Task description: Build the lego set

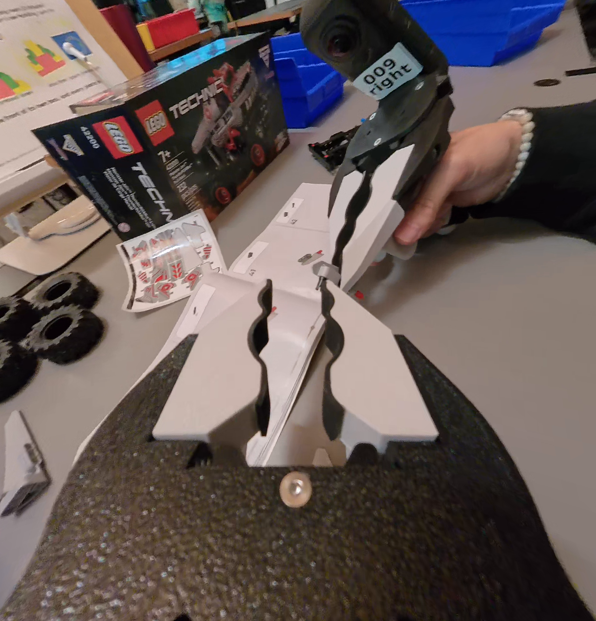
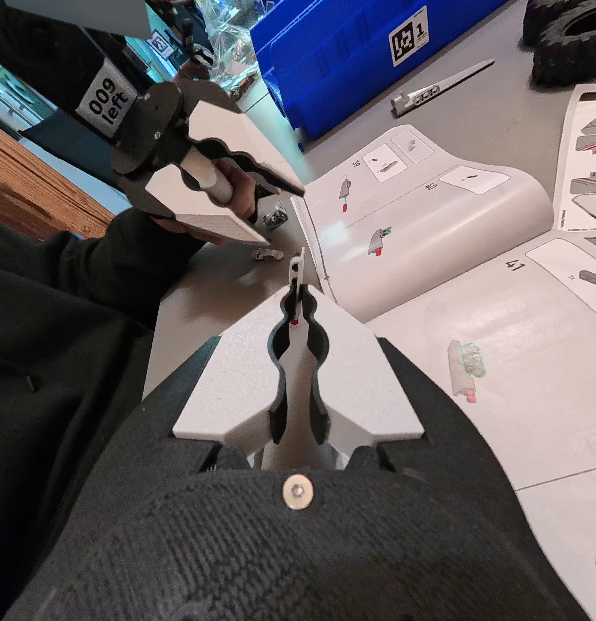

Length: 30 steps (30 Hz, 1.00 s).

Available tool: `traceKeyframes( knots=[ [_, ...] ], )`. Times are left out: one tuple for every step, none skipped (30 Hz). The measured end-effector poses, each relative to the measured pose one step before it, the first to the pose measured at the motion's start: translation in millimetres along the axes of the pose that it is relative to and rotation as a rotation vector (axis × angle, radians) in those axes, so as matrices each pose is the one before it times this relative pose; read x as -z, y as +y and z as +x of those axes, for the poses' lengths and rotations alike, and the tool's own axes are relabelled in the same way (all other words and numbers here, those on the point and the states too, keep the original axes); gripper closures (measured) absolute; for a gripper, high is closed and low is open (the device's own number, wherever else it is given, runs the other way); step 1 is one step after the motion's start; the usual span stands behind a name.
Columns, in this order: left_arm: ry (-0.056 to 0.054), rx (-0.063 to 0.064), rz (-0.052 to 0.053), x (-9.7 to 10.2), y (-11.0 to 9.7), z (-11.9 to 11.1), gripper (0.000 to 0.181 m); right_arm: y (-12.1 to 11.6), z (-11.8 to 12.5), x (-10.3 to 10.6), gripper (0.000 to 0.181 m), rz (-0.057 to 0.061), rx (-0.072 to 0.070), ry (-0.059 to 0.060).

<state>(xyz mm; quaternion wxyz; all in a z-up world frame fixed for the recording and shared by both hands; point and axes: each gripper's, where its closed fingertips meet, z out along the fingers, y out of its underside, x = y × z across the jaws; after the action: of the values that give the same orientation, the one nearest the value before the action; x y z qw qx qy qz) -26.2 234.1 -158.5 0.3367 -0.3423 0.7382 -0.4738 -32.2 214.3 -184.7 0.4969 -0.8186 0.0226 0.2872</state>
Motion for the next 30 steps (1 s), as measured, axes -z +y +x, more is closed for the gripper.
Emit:
traceKeyframes(
  knots=[
    [-0.0176, -0.0048, -0.0098, 0.68, 1.89, 0.05, 0.154, 0.39, 0.01, -0.38, 0.179, -0.0032, 0.0029, 0.0024],
    [-0.0091, -0.0049, -0.0047, 0.64, 0.84, 1.27, 0.154, 0.27, 0.03, -0.27, 0.179, -0.0018, 0.0022, 0.0027],
    [-0.0036, -0.0049, 0.0035, 0.43, -0.57, 1.76, 0.154, 0.30, 0.14, -0.26, 0.179, -0.0023, 0.0012, 0.0022],
    [-0.0015, -0.0021, 0.0064, 0.18, -1.23, 1.27, 0.154, 0.48, 0.07, -0.47, 0.179, -0.0045, 0.0007, 0.0010],
    [-0.0032, 0.0040, 0.0035, 0.05, -1.30, 0.02, 0.153, 0.76, 0.01, -0.58, 0.179, -0.0059, 0.0009, 0.0011],
    [-0.0047, 0.0081, 0.0011, 0.01, -1.26, -0.84, 0.153, 0.69, 0.18, -0.65, 0.179, -0.0056, 0.0024, 0.0031],
    [0.0005, 0.0084, 0.0034, 0.09, -1.69, -0.22, 0.151, 0.84, -0.13, -0.73, 0.179, -0.0070, 0.0040, 0.0021],
    [0.0060, 0.0095, 0.0035, 0.12, -1.73, 0.76, 0.149, 0.99, -0.40, -0.84, 0.179, -0.0077, 0.0042, 0.0002],
    [0.0021, 0.0100, 0.0042, 0.37, -1.72, 0.70, 0.147, 0.79, -0.10, -0.65, 0.179, -0.0063, 0.0029, 0.0015],
    [-0.0002, 0.0051, 0.0044, 0.69, -1.61, 0.63, 0.144, 0.49, 0.47, -0.45, 0.179, -0.0036, 0.0016, 0.0050],
    [-0.0056, -0.0006, 0.0011, 1.07, -1.63, 0.00, 0.142, 0.12, 0.34, -0.20, 0.179, -0.0014, 0.0014, 0.0041],
    [-0.0129, -0.0070, -0.0037, 1.34, -1.27, -1.04, 0.137, -0.05, -0.09, 0.05, 0.179, 0.0004, 0.0012, -0.0001],
    [-0.0183, -0.0141, -0.0079, 1.53, -0.70, -2.06, 0.133, -0.20, -0.39, 0.20, 0.180, 0.0019, 0.0003, -0.0027],
    [-0.0183, -0.0212, -0.0139, 1.74, 0.77, -2.61, 0.129, -0.46, 0.04, 0.46, 0.180, 0.0040, -0.0012, -0.0008],
    [-0.0273, -0.0162, -0.0191, 1.47, 2.05, -4.81, 0.128, -0.48, 0.82, 0.35, 0.180, 0.0037, -0.0051, 0.0022],
    [-0.0311, -0.0043, -0.0158, 1.18, 1.89, -6.04, 0.126, -0.19, 0.60, 0.05, 0.180, 0.0006, -0.0076, -0.0014],
    [-0.0256, 0.0070, -0.0013, 0.98, 0.13, -5.32, 0.123, 0.15, 0.48, -0.15, 0.179, -0.0011, -0.0074, -0.0022],
    [-0.0231, 0.0189, 0.0113, 0.97, -1.27, -4.71, 0.122, -0.22, 0.89, 0.13, 0.179, 0.0016, -0.0043, 0.0027],
    [-0.0204, 0.0275, 0.0161, 1.02, -1.83, -3.92, 0.121, -0.88, 0.73, 0.69, 0.179, 0.0069, 0.0013, 0.0078],
    [-0.0060, 0.0249, 0.0263, 1.28, -3.76, -1.19, 0.120, -1.12, 0.40, 0.88, 0.179, 0.0093, 0.0063, 0.0081],
    [0.0064, 0.0195, 0.0276, 1.09, -4.44, 1.23, 0.120, -0.70, -0.18, 0.76, 0.179, 0.0063, 0.0078, 0.0053],
    [0.0077, 0.0157, 0.0118, 0.87, -2.72, 1.65, 0.121, -0.40, -0.94, 0.37, 0.180, 0.0037, 0.0083, -0.0007],
    [0.0042, 0.0073, -0.0088, 0.70, 0.09, 1.16, 0.121, -0.62, -0.35, 0.50, 0.180, 0.0049, 0.0069, 0.0026],
    [0.0082, -0.0066, -0.0197, 0.09, 1.75, 1.50, 0.122, -0.90, 0.95, 0.58, 0.179, 0.0075, 0.0045, 0.0112],
    [0.0101, -0.0109, -0.0240, -0.35, 2.72, 1.51, 0.123, -0.87, 0.10, 0.61, 0.180, 0.0072, 0.0046, 0.0050],
    [-0.0006, -0.0031, -0.0243, -0.97, 3.00, -0.46, 0.123, -0.68, -0.80, 0.62, 0.180, 0.0053, 0.0042, -0.0032],
    [-0.0007, 0.0058, -0.0214, -1.32, 2.33, -0.72, 0.123, -0.69, -0.14, 0.57, 0.180, 0.0060, -0.0002, -0.0014],
    [0.0153, 0.0131, -0.0195, -1.31, 1.33, 1.67, 0.124, -1.19, -0.31, 0.98, 0.180, 0.0096, -0.0017, -0.0038],
    [0.0247, 0.0169, -0.0130, -0.88, -0.47, 3.48, 0.125, -1.53, -1.88, 1.37, 0.180, 0.0124, 0.0038, -0.0119],
    [0.0174, 0.0139, -0.0029, -0.09, -2.42, 3.17, 0.124, -2.10, -0.87, 1.73, 0.179, 0.0171, 0.0064, -0.0013]
  ],
)
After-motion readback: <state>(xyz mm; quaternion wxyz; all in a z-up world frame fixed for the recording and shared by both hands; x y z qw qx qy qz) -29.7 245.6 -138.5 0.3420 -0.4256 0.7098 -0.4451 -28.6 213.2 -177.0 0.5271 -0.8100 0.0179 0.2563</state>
